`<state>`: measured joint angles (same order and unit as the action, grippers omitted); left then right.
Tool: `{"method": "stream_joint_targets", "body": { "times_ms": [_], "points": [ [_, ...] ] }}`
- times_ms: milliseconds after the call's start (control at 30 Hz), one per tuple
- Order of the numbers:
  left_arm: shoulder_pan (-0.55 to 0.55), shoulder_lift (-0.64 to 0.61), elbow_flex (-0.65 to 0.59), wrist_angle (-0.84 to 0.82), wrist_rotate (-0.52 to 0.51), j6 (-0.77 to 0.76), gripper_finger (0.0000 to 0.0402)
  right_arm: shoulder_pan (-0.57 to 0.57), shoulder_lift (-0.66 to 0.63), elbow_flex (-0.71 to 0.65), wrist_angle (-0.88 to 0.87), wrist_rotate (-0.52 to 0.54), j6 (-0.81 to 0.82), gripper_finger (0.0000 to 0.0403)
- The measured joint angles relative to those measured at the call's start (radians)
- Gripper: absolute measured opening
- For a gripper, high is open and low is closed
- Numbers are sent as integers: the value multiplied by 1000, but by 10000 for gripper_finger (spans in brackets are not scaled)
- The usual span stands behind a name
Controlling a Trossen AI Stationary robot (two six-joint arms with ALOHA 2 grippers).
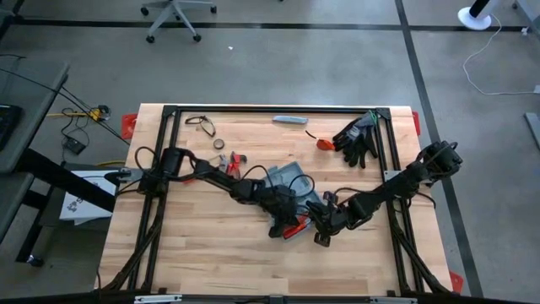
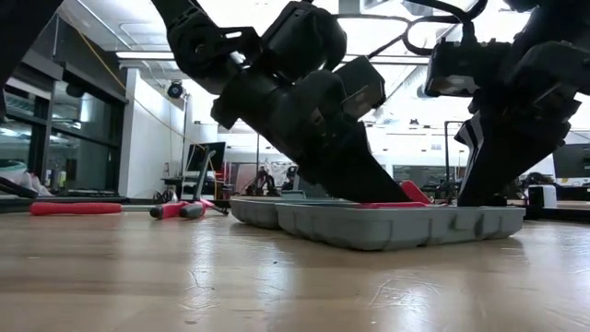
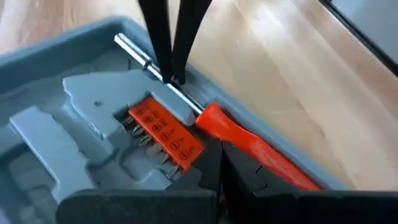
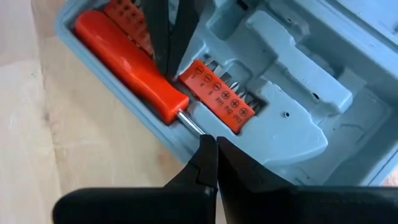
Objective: Prefit tool cases
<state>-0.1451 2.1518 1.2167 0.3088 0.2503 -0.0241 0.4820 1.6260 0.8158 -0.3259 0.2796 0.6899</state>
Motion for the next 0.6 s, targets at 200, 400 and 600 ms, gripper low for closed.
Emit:
{"method": "stream_joint_targets", "body": {
  "times_ms": [200, 400, 600],
  "points": [
    [-3, -31, 2, 17, -6, 9, 0, 0, 0, 0, -7, 1, 8, 0],
    [-25, -28, 2, 26, 7, 18, 0, -1, -1, 1, -33, 2, 8, 0],
    [-23, 8, 3, 32, 49, -25, 0, -15, -1, 1, -35, 1, 6, 0]
  ]
}}
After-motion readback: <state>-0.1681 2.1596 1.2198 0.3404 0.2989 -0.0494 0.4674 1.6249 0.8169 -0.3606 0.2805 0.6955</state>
